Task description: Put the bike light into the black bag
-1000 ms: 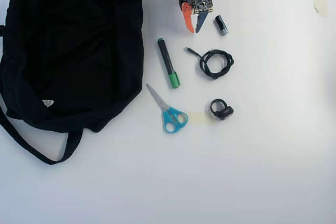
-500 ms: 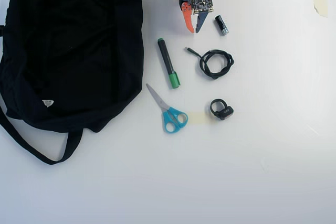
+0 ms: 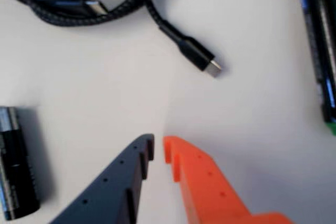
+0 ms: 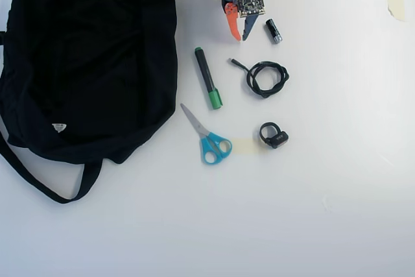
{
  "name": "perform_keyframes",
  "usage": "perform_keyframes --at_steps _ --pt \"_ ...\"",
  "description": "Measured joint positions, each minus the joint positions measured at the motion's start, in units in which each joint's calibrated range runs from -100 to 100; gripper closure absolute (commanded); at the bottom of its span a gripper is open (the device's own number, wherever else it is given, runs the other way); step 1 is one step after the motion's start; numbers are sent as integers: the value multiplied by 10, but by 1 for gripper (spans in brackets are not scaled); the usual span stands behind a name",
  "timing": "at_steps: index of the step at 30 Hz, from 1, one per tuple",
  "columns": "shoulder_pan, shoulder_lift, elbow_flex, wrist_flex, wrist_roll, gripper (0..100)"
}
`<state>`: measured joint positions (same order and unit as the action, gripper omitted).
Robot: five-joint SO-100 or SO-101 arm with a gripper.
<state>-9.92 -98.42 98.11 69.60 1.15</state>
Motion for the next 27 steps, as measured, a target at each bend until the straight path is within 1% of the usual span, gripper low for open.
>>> perform_keyframes --at_steps 9,11,16,24,27 --pt "-3 3 0 -1 0 97" --pt "-4 19 -5 -18 0 98" --pt "-21 114 -56 -143 0 98" --pt "-46 284 -177 -380 -1 98" --pt "-65 335 -227 -447 -1 98"
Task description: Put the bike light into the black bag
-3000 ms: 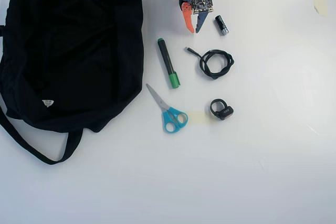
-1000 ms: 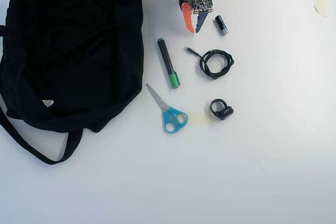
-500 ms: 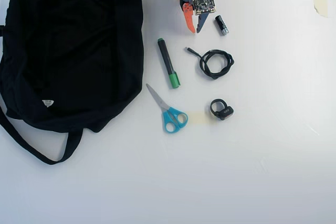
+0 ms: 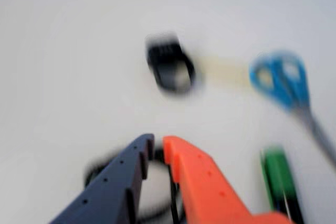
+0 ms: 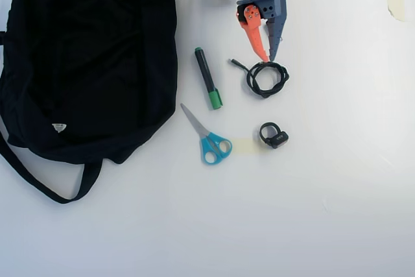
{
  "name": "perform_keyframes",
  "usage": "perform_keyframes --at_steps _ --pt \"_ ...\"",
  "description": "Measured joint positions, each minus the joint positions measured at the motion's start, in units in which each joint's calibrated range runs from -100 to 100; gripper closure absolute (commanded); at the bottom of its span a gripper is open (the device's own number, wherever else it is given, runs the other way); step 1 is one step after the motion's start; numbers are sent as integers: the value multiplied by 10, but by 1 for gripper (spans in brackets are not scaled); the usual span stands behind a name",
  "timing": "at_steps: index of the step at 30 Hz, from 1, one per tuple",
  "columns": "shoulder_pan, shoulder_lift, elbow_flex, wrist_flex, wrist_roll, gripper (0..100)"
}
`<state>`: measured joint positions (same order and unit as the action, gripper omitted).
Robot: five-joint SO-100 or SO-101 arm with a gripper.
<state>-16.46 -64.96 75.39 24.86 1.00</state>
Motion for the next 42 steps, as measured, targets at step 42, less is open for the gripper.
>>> perform_keyframes --at_steps 42 --pt "19 514 -597 238 0 98"
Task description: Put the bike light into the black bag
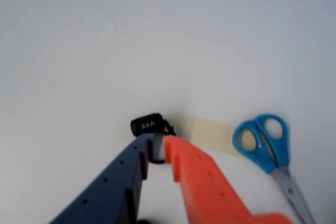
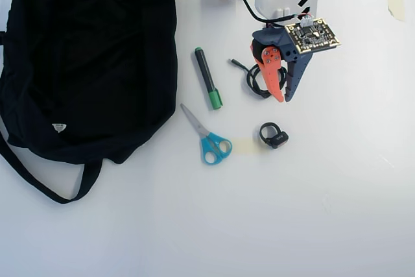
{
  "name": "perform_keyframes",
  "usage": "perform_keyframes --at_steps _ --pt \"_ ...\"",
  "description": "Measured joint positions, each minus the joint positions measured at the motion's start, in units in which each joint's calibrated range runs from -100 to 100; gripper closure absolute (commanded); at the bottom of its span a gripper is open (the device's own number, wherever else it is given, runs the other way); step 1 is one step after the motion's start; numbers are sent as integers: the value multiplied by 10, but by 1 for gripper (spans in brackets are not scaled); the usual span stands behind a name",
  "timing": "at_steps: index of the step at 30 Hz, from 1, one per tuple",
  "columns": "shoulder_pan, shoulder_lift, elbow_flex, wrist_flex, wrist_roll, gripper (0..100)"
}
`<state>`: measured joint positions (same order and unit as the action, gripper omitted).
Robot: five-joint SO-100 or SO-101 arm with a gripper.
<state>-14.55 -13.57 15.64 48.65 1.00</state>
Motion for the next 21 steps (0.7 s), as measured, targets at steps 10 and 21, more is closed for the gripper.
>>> perform_keyframes --at_steps 10,21 --pt "0 71 -86 110 0 98" --pt "1 166 -182 224 9 98"
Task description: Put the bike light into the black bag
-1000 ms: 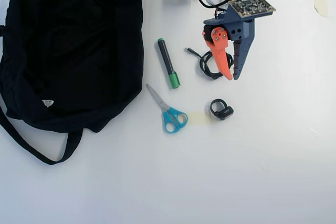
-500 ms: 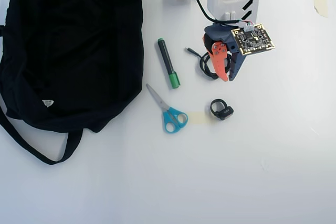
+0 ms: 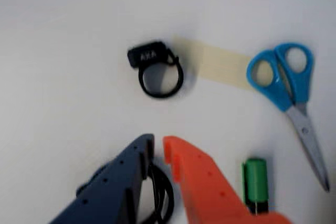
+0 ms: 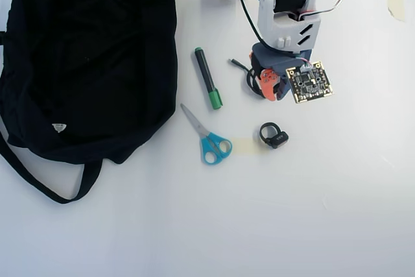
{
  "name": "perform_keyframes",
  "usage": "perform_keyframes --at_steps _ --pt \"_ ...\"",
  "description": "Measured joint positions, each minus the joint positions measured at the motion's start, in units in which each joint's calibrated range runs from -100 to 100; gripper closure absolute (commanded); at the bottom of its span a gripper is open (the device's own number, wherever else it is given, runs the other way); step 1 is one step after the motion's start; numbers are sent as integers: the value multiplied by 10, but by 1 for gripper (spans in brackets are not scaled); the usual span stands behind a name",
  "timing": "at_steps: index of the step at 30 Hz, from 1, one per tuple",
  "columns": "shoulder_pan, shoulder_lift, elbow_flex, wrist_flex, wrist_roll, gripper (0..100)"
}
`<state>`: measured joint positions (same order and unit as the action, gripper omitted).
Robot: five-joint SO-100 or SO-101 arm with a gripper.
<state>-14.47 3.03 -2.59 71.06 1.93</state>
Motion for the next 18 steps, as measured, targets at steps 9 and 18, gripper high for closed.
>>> perform_keyframes --at_steps 9,18 --pt "0 102 -157 127 7 98" --pt "0 120 -176 133 39 98"
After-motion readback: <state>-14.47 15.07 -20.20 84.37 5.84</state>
